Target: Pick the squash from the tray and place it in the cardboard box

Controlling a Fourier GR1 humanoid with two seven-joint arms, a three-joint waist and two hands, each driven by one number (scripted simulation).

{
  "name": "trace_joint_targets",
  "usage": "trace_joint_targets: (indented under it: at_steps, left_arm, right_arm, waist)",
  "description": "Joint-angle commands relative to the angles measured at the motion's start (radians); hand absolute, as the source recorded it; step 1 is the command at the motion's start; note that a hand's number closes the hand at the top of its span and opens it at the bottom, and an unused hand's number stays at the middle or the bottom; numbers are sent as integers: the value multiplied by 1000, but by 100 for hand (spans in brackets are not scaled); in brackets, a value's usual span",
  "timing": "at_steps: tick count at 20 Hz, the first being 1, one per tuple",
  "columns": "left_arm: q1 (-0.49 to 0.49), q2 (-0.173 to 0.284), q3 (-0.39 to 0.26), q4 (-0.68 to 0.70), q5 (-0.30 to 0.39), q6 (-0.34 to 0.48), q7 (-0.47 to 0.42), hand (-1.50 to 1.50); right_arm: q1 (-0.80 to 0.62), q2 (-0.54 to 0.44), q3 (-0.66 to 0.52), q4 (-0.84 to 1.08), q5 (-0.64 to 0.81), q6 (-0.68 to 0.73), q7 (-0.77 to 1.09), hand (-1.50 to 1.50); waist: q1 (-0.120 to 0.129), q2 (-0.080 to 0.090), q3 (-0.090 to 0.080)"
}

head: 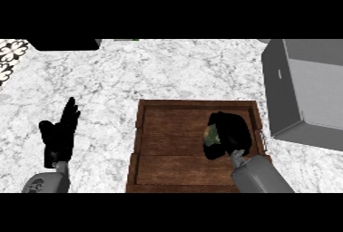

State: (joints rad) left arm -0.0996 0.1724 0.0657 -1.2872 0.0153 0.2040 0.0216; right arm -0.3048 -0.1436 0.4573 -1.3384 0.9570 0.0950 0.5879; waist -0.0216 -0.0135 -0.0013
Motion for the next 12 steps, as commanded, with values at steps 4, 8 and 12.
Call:
trace_joint_targets:
  at_steps: [4, 8, 12]
  left_arm:
    - [22, -22, 1, -29, 6, 23, 22, 0]
    - [26, -6, 14, -11, 7, 6, -15, 0]
    - [6, 29, 26, -45, 24, -27, 32, 0]
  right_arm:
    - [341, -352, 118, -196, -59, 0, -437, 150]
    - [523, -555, 47, -394, -80, -110, -585, 150]
    - [620, -667, -95, -593, -178, -137, -654, 150]
  waist:
    - [-31, 1, 3]
    - [-25, 5, 1]
    - [-8, 7, 1]
